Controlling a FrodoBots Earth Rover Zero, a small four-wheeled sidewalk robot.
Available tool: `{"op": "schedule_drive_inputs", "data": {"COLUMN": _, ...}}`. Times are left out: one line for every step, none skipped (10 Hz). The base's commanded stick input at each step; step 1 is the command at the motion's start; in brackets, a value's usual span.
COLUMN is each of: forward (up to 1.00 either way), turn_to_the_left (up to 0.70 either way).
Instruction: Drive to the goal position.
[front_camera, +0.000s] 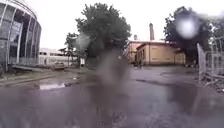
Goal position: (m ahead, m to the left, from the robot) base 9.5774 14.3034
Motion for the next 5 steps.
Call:
{"op": "schedule_drive_inputs", "data": {"forward": 0.7, "turn_to_the_left": -0.14}}
{"op": "schedule_drive_inputs", "data": {"forward": 0.7, "turn_to_the_left": -0.14}}
{"op": "schedule_drive_inputs", "data": {"forward": 0.7, "turn_to_the_left": -0.14}}
{"op": "schedule_drive_inputs", "data": {"forward": 0.7, "turn_to_the_left": -0.14}}
{"op": "schedule_drive_inputs", "data": {"forward": 0.7, "turn_to_the_left": -0.14}}
